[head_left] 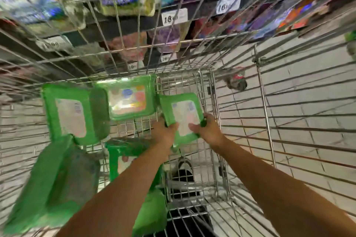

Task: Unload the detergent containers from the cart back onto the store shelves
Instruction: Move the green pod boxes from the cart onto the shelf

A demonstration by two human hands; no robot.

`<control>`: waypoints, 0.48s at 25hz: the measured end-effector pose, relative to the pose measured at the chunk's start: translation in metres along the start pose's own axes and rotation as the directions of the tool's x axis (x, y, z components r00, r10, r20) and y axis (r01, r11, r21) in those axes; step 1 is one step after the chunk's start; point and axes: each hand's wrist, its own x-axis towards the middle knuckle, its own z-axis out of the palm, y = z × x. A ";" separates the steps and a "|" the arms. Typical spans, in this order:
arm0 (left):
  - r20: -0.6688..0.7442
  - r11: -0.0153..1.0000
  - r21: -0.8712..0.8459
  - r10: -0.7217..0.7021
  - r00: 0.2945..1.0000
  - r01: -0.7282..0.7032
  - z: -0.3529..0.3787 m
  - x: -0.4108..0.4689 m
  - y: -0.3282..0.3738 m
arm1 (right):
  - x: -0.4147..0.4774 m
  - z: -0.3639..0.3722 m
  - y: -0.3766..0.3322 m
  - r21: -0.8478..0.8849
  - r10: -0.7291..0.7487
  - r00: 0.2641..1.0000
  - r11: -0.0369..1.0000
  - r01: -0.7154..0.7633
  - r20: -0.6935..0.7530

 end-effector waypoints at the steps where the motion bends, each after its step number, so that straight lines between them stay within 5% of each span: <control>1: -0.004 0.999 -0.039 -0.006 1.000 0.006 -0.003 -0.001 0.000 | -0.006 -0.001 -0.003 0.024 -0.012 1.000 1.000 0.012 -0.006; 5: -0.011 0.997 -0.078 -0.017 1.000 0.016 -0.019 -0.028 0.006 | -0.046 -0.006 -0.019 0.090 -0.039 0.999 0.995 0.039 0.006; 12: 0.120 0.972 -0.197 0.150 0.981 -0.125 -0.063 -0.113 0.041 | -0.124 -0.035 -0.060 0.445 0.160 0.981 0.875 -0.193 0.110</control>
